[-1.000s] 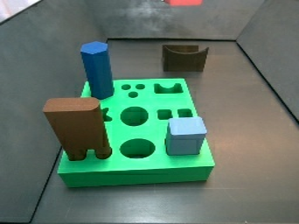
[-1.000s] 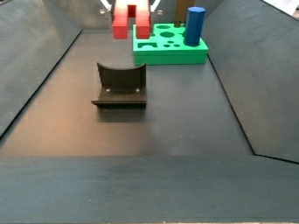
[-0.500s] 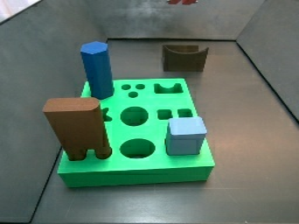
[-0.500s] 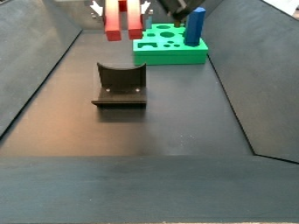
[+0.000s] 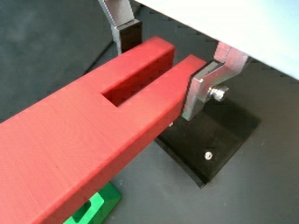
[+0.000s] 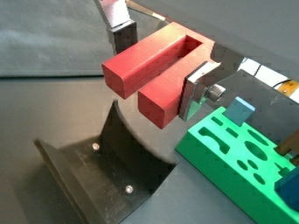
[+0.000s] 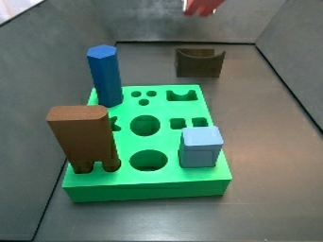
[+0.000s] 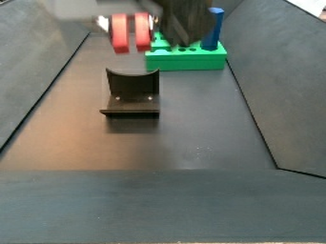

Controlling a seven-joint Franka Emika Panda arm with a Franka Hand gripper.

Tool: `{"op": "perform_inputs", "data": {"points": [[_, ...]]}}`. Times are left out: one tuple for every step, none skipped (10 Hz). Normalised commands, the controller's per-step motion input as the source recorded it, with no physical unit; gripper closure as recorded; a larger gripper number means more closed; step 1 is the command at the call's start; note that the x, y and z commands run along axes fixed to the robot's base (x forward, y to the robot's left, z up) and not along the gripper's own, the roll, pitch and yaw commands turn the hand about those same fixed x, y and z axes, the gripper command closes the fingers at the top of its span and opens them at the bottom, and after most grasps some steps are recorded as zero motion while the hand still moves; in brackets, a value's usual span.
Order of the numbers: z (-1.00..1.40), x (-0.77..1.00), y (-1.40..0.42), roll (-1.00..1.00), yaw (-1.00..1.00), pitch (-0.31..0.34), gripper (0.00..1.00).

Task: Pick up the double-square object. Move up. Rotate the double-square object. Place the double-square object on the fixture. Regrasp the double-square object. Move to above the board. Insert the double-square object.
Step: Place the double-square object on the fixture.

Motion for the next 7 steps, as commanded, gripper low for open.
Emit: {"op": "perform_inputs", "data": {"points": [[-1.00, 0.12, 0.08, -1.00, -0.16, 0.036, 1.00], [-1.00, 0.14, 0.08, -1.00, -0.16, 0.051, 1.00], [-1.00, 0.15, 0.09, -0.91, -0.15, 0.054, 1.00], [-1.00, 0.16, 0.10, -0.75, -0.14, 0.046, 1.00], [-1.00, 0.17, 0.11, -0.59, -0.13, 0.042, 1.00], [-1.00, 0.18, 0.12, -0.37, -0.11, 0.047, 1.00], [-1.00, 0.19, 0.11, -0.25, -0.10, 0.048, 1.00]]}}
